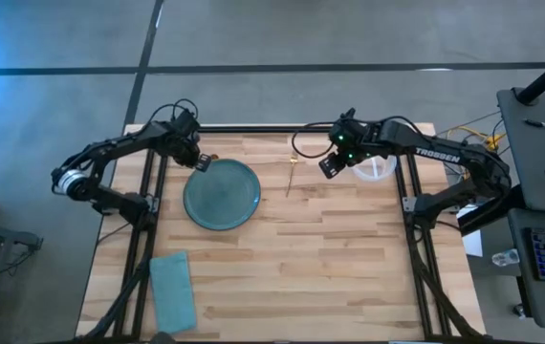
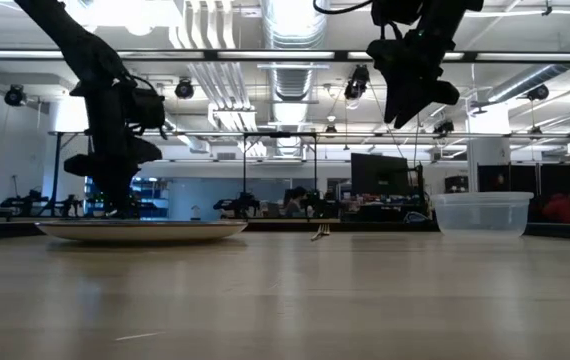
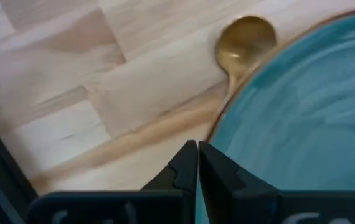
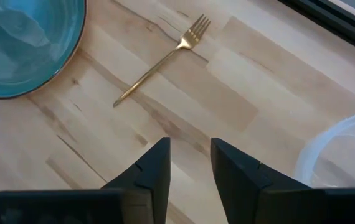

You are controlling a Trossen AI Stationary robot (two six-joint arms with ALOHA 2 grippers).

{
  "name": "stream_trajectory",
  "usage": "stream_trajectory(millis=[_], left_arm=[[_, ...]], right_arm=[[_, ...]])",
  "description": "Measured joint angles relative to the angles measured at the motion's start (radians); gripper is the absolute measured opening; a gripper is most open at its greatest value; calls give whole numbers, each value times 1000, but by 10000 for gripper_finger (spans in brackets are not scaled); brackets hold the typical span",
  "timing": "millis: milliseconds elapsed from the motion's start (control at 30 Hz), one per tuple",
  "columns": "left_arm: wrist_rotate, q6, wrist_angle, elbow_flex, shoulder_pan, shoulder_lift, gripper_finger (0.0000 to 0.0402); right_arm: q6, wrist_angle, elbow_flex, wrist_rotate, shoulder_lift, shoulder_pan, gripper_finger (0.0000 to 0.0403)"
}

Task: Set table place
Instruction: Move the plate to the center of the table

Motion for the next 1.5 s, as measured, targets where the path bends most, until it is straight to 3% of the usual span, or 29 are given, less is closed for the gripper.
stream_trajectory(millis=[633,833,1233,1500], left_arm=[[-43,29,41,3,1,138,0],[18,12,40,0,-27,146,0],[126,-155,51,0,-259,116,0],[135,-317,185,0,-452,116,0]], right_arm=[[13,10,-4,16,0,5,68],[14,13,-4,16,0,4,66],[13,11,-5,45,0,4,69],[13,4,-5,44,1,4,70]])
